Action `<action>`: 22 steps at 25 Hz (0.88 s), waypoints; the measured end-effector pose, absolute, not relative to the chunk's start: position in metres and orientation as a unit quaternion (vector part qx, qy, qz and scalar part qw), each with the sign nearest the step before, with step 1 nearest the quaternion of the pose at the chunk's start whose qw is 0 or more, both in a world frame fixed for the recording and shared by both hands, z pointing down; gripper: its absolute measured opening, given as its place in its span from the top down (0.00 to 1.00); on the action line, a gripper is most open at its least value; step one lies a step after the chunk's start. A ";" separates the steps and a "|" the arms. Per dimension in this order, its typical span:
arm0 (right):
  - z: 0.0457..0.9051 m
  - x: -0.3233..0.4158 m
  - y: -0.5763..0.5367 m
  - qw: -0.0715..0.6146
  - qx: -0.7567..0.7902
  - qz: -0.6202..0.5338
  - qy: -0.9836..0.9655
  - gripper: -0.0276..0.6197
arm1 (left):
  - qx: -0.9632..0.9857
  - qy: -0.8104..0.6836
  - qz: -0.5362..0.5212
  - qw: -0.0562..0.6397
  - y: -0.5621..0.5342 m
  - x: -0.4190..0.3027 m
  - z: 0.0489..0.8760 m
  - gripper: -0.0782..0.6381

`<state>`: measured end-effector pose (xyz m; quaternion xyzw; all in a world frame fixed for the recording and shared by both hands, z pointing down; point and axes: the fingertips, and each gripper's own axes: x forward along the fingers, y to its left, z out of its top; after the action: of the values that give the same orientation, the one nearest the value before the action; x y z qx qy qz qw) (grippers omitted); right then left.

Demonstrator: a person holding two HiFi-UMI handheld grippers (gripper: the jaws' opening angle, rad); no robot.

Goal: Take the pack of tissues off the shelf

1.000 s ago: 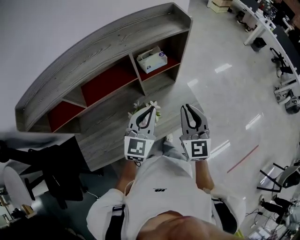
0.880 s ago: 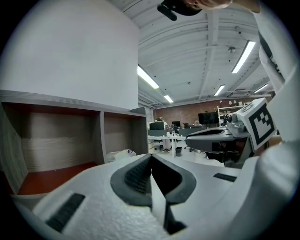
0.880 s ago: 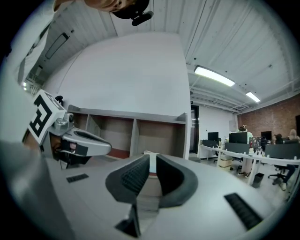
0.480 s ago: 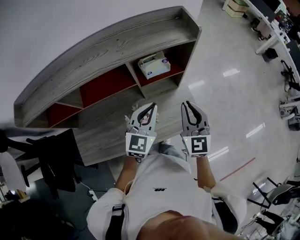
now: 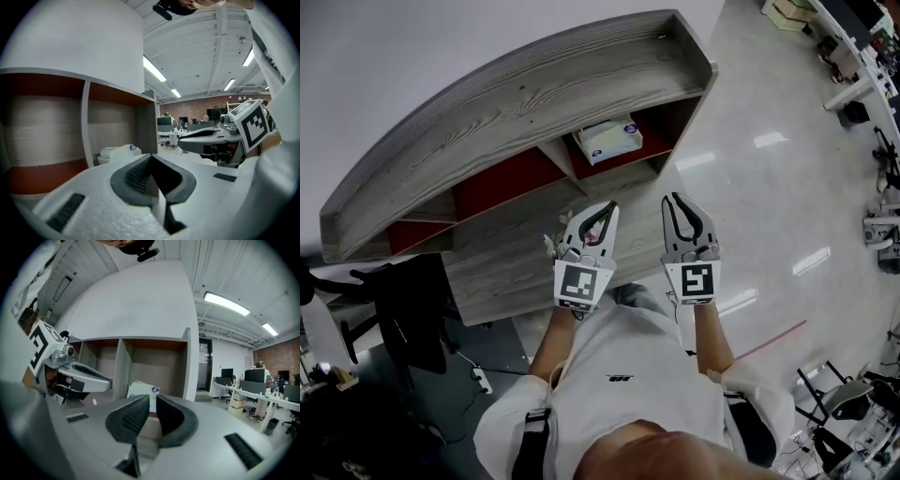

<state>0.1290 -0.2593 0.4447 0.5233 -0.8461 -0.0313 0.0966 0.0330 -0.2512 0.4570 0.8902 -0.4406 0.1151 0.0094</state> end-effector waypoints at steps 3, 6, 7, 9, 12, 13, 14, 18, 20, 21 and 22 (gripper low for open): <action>0.450 0.127 -0.272 0.096 0.518 -0.031 -0.849 0.88 | 0.889 -0.441 0.119 0.010 -0.262 0.034 0.462 0.85; 0.458 0.125 -0.284 0.099 0.515 -0.025 -0.851 0.88 | 0.888 -0.444 0.119 0.014 -0.270 0.034 0.467 0.85; 0.461 0.124 -0.288 0.097 0.515 -0.021 -0.852 0.88 | 0.887 -0.445 0.119 0.015 -0.273 0.034 0.468 0.85; 0.467 0.123 -0.295 0.098 0.512 -0.016 -0.853 0.88 | 0.887 -0.446 0.120 0.017 -0.278 0.035 0.471 0.85; 0.472 0.120 -0.305 0.099 0.508 -0.015 -0.856 0.88 | 0.886 -0.448 0.121 0.017 -0.286 0.035 0.474 0.85; 0.473 0.120 -0.308 0.100 0.506 -0.015 -0.856 0.88 | 0.885 -0.448 0.121 0.018 -0.288 0.034 0.475 0.85; 0.475 0.119 -0.311 0.101 0.505 -0.014 -0.857 0.88 | 0.885 -0.449 0.120 0.019 -0.291 0.034 0.477 0.85; 0.484 0.119 -0.322 0.105 0.502 -0.009 -0.859 0.88 | 0.885 -0.450 0.119 0.023 -0.300 0.037 0.481 0.85; 0.486 0.118 -0.327 0.105 0.501 -0.010 -0.859 0.88 | 0.885 -0.450 0.117 0.024 -0.303 0.039 0.483 0.85; 0.488 0.118 -0.330 0.105 0.500 -0.011 -0.860 0.88 | 0.885 -0.450 0.117 0.024 -0.305 0.039 0.485 0.85; 0.488 0.117 -0.332 0.105 0.499 -0.013 -0.860 0.88 | 0.885 -0.450 0.118 0.024 -0.307 0.040 0.486 0.85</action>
<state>0.1172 -0.3324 0.4884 0.4987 -0.8603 -0.0125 0.1053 0.0400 -0.3071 0.4859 0.8848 -0.4502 0.1175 0.0239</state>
